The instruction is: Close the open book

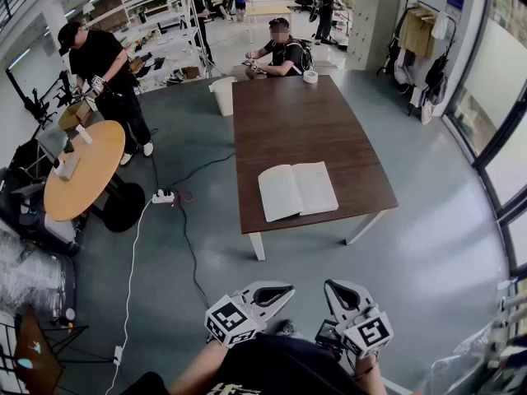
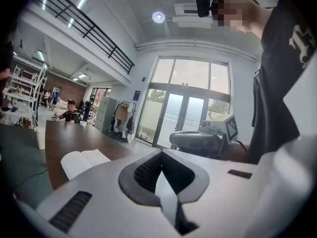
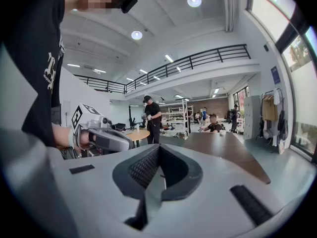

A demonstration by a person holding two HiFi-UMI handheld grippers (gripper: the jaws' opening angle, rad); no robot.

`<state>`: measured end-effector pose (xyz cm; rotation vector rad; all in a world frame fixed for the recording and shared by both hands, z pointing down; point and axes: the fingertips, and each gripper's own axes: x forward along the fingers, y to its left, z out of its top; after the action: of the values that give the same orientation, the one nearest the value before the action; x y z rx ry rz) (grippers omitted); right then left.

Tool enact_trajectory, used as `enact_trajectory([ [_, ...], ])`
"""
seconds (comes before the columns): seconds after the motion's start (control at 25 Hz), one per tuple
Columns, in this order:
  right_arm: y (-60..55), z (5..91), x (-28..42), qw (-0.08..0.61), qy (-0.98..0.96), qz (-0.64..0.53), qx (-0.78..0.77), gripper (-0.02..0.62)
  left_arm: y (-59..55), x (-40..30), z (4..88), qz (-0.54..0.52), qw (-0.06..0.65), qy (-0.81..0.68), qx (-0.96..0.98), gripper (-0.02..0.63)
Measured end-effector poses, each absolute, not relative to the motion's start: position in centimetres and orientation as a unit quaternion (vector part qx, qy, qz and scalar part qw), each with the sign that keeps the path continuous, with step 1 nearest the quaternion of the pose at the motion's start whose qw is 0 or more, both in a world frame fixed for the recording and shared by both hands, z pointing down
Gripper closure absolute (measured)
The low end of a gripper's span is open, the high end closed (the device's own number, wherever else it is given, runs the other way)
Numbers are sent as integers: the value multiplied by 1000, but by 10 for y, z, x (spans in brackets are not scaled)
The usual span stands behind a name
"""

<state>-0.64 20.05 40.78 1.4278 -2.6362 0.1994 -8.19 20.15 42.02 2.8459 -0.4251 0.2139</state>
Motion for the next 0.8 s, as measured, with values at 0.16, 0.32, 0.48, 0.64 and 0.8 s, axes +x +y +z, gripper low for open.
enact_trajectory([
  [0.16,202,413,19,73,-875,67,473,609,204,-64,425,72,132,-158,976,600],
  [0.32,203,417,30,76,-876,68,471,609,204,-57,427,74,136,-165,974,600],
  [0.48,203,413,41,81,-873,71,475,609,207,-45,424,72,135,-163,975,600],
  [0.64,205,419,57,74,-865,81,489,609,211,-32,429,77,135,-153,976,600],
  [0.8,207,419,53,73,-861,89,496,609,213,-34,429,76,138,-149,976,600],
])
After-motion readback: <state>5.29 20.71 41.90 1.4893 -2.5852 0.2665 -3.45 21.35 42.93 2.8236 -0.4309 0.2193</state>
